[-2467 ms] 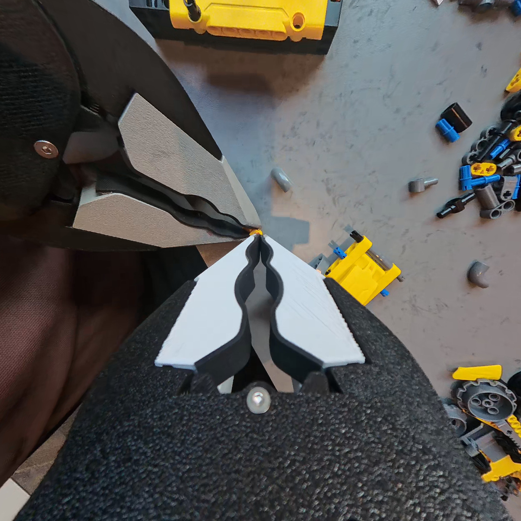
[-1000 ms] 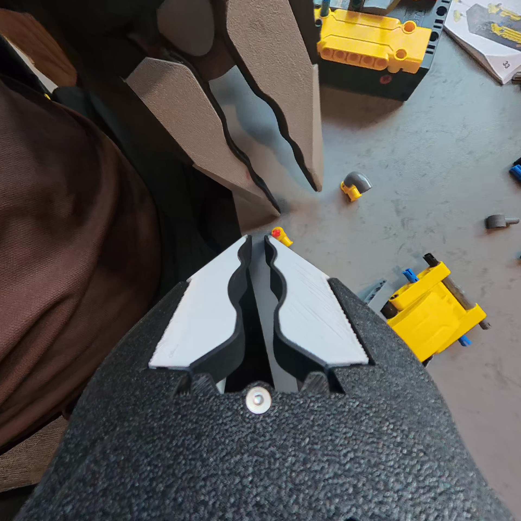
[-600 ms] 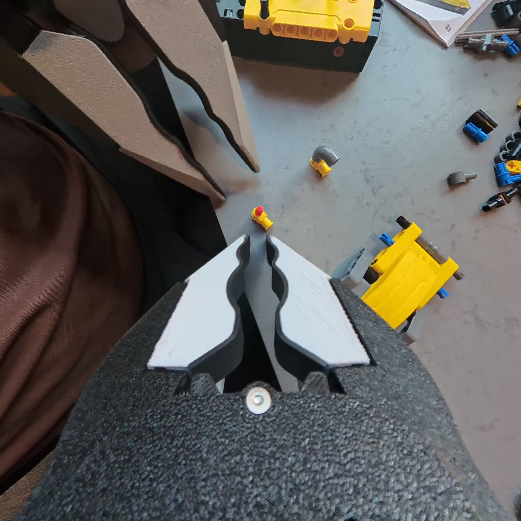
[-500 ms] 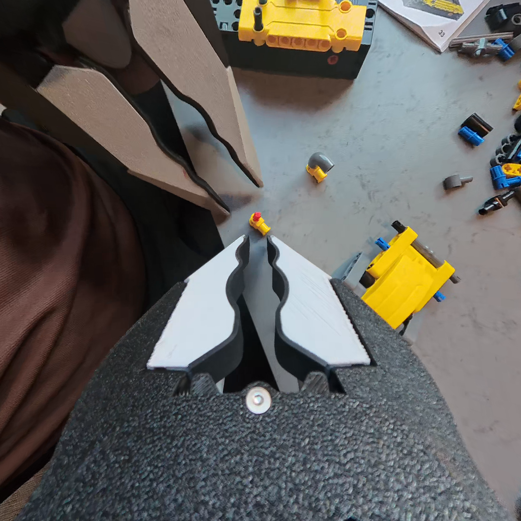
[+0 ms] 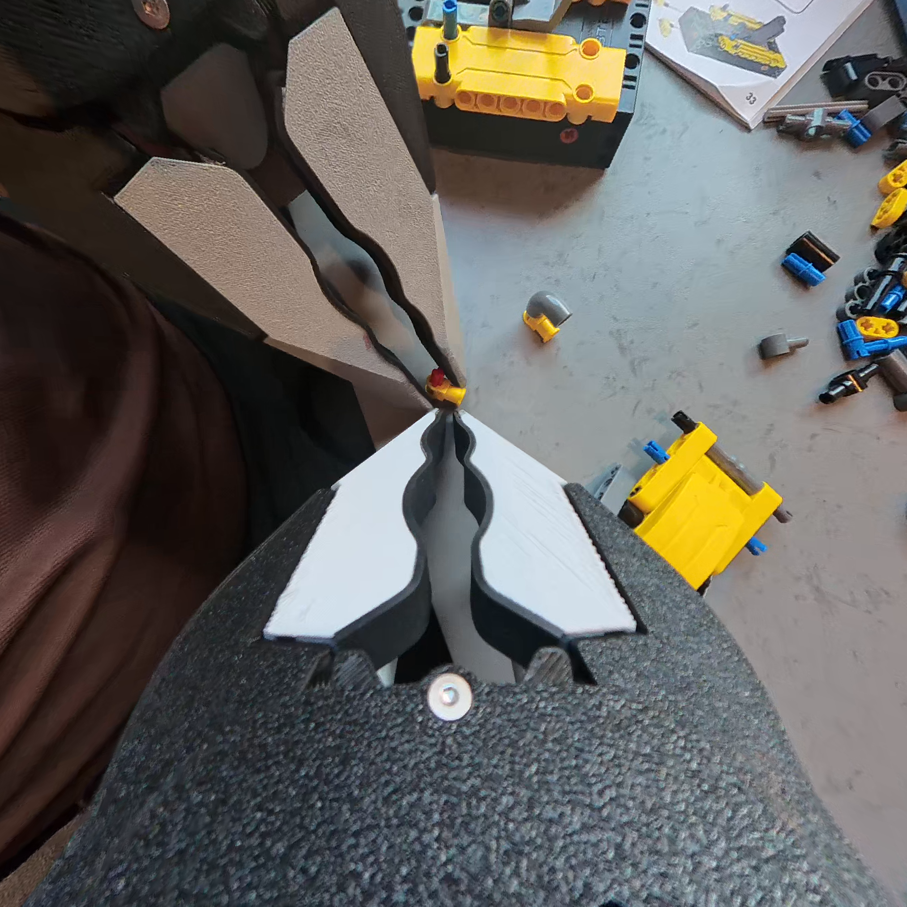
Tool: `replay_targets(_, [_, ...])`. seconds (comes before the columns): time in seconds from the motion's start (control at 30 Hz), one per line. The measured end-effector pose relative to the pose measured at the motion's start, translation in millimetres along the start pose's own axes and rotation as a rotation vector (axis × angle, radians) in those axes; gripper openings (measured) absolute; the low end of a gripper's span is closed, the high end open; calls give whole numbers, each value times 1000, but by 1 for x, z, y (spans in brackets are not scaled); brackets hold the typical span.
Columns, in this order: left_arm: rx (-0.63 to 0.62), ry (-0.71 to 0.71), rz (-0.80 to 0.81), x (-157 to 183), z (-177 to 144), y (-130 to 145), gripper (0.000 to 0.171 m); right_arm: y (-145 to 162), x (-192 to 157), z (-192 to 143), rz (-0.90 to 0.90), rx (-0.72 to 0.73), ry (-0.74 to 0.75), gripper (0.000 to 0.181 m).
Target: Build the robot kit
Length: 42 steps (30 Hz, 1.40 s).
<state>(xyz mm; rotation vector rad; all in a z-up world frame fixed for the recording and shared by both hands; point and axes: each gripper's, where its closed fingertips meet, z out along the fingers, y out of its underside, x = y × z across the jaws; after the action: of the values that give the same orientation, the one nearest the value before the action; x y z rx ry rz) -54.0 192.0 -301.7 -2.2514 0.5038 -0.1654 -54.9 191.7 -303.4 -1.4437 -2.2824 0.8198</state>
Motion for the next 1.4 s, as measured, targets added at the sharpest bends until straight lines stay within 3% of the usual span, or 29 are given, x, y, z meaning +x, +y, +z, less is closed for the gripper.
replay_targets(0.2, [-28,-87,53,-17,1,0,8,-5,17,2,29,29,93,2])
replay_targets(0.53, [-34,-86,196,-16,0,-1,10,-12,21,-16,89,132,107,2])
replay_targets(0.73, [-31,-82,174,-15,-2,0,16,-18,34,-34,205,268,110,3])
replay_targets(0.97, [3,-123,93,-15,-16,10,25,-5,79,-77,347,409,208,8])
replay_targets(1.13, [45,-174,25,-21,-29,20,24,24,117,-89,334,312,344,8])
replay_targets(1.4, [62,-164,12,-18,-30,24,22,25,168,-61,153,37,283,16])
